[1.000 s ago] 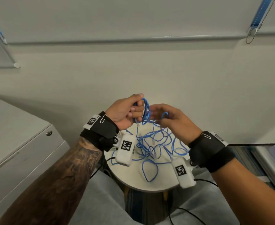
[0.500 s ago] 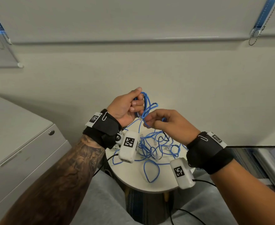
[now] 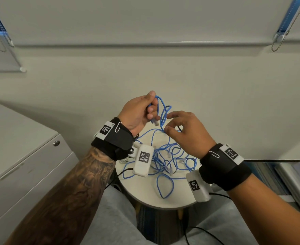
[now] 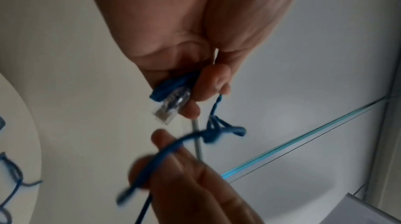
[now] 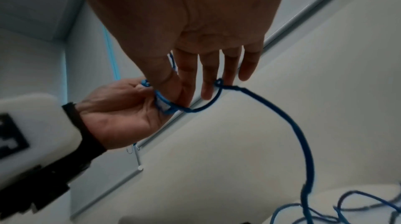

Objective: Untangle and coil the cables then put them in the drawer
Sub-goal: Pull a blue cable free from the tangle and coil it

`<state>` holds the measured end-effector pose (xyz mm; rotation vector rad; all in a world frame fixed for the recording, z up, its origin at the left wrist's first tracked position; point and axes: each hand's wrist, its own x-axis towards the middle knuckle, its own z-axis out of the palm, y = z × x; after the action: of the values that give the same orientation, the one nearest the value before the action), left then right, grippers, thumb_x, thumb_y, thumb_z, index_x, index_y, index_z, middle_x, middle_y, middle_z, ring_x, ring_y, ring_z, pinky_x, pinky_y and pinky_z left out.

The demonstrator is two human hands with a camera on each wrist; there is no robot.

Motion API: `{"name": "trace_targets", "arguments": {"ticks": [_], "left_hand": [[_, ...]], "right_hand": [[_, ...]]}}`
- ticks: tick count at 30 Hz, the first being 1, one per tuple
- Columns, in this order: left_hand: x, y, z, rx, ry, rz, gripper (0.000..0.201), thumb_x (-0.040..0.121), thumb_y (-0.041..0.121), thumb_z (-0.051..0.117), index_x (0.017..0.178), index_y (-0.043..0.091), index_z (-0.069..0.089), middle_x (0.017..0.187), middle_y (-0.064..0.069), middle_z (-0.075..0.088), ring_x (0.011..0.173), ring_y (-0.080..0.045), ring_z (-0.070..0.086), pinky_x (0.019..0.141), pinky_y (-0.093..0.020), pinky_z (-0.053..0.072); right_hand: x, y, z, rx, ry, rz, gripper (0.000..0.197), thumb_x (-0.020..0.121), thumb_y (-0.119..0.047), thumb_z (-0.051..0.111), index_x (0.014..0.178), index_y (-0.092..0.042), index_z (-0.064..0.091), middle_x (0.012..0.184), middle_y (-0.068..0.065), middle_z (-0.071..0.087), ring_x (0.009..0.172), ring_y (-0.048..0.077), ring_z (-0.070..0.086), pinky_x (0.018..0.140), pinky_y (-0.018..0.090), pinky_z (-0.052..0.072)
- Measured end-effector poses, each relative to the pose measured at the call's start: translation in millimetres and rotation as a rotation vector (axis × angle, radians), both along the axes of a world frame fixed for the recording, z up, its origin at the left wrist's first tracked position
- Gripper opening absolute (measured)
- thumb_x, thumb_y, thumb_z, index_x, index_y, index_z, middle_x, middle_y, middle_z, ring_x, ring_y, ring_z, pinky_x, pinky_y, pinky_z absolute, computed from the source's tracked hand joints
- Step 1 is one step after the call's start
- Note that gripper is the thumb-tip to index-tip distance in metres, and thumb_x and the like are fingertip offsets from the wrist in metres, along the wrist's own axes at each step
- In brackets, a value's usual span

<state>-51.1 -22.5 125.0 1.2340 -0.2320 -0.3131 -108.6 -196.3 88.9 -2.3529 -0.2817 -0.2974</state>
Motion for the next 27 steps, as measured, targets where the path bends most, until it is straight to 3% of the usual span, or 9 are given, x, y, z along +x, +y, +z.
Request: {"name": "trace_targets", "arguments": {"ticks": [5, 8, 11, 13, 15, 18, 21, 23, 27], "left_hand": [[0, -1, -3, 0.133, -0.136, 0.025, 0.034, 0.102, 0.028, 0.048, 0.077, 0.007, 0.057, 0.055, 0.0, 0.043, 0.047, -0.016, 0.041, 0.055, -0.026, 0.046], [-4, -3, -4, 0.154, -0.183, 0.028, 0.034, 0.101, 0.027, 0.049, 0.077, 0.005, 0.059, 0.057, -0.003, 0.045, 0.049, -0.019, 0.043, 0.054, -0.026, 0.046], [-1, 1, -3, 0.085, -0.133, 0.049, 0.033, 0.102, 0.028, 0.048, 0.077, 0.009, 0.057, 0.056, -0.001, 0.041, 0.047, -0.016, 0.038, 0.058, -0.028, 0.05], [3, 8, -1, 0.009, -0.055, 0.051, 0.033, 0.102, 0.029, 0.046, 0.074, 0.014, 0.053, 0.053, 0.002, 0.035, 0.045, -0.013, 0.031, 0.058, -0.028, 0.049], [6, 12, -2, -0.061, 0.033, 0.036, 0.034, 0.101, 0.029, 0.047, 0.069, 0.017, 0.049, 0.05, 0.005, 0.03, 0.041, -0.01, 0.027, 0.054, -0.026, 0.046], [9, 15, -5, -0.157, 0.149, 0.034, 0.036, 0.099, 0.03, 0.047, 0.064, 0.02, 0.043, 0.046, 0.007, 0.026, 0.036, -0.008, 0.023, 0.05, -0.022, 0.04], [20, 30, -5, -0.301, 0.242, 0.111, 0.036, 0.098, 0.03, 0.045, 0.064, 0.021, 0.039, 0.041, 0.009, 0.025, 0.032, -0.008, 0.021, 0.048, -0.019, 0.036], [27, 44, -5, -0.364, 0.283, 0.139, 0.035, 0.098, 0.03, 0.045, 0.065, 0.022, 0.038, 0.04, 0.009, 0.025, 0.031, -0.009, 0.023, 0.047, -0.018, 0.038], [27, 54, -8, -0.394, 0.307, 0.109, 0.035, 0.099, 0.031, 0.047, 0.066, 0.021, 0.04, 0.041, 0.009, 0.026, 0.031, -0.009, 0.024, 0.047, -0.017, 0.04]], "right_hand": [[-7, 2, 10, 0.335, 0.185, 0.173, 0.012, 0.092, -0.029, 0.069, 0.09, -0.022, 0.077, 0.123, -0.02, 0.063, 0.118, -0.002, 0.056, 0.103, 0.019, 0.036], [-9, 8, 8, 0.319, 0.118, 0.204, 0.015, 0.088, -0.038, 0.073, 0.095, -0.027, 0.078, 0.127, -0.018, 0.061, 0.122, -0.005, 0.053, 0.103, 0.013, 0.033], [-6, 4, 8, 0.345, 0.057, 0.075, 0.016, 0.09, -0.038, 0.07, 0.088, -0.025, 0.079, 0.132, -0.014, 0.057, 0.124, -0.008, 0.05, 0.097, 0.006, 0.032], [-2, -2, 10, 0.406, -0.054, -0.043, 0.023, 0.095, -0.034, 0.065, 0.085, -0.017, 0.076, 0.12, -0.011, 0.064, 0.111, -0.006, 0.057, 0.09, 0.005, 0.037], [0, -6, 15, 0.528, -0.118, -0.063, 0.024, 0.1, -0.029, 0.059, 0.087, -0.014, 0.072, 0.096, -0.008, 0.071, 0.088, 0.004, 0.063, 0.083, 0.016, 0.045], [4, -10, 21, 0.674, -0.072, -0.05, 0.014, 0.101, -0.022, 0.057, 0.089, -0.016, 0.062, 0.062, -0.006, 0.051, 0.056, 0.017, 0.042, 0.054, 0.027, 0.043], [12, -29, 15, 0.539, -0.061, -0.138, 0.012, 0.098, -0.024, 0.062, 0.089, -0.015, 0.06, 0.058, -0.004, 0.041, 0.049, 0.014, 0.029, 0.047, 0.024, 0.029], [18, -44, 6, 0.412, -0.047, -0.239, 0.023, 0.097, -0.029, 0.063, 0.09, -0.007, 0.062, 0.064, -0.004, 0.049, 0.052, 0.007, 0.037, 0.052, 0.02, 0.034], [27, -59, -9, 0.318, 0.055, -0.336, 0.034, 0.098, -0.035, 0.059, 0.089, -0.002, 0.061, 0.071, -0.001, 0.052, 0.062, 0.014, 0.043, 0.062, 0.028, 0.037]]}}
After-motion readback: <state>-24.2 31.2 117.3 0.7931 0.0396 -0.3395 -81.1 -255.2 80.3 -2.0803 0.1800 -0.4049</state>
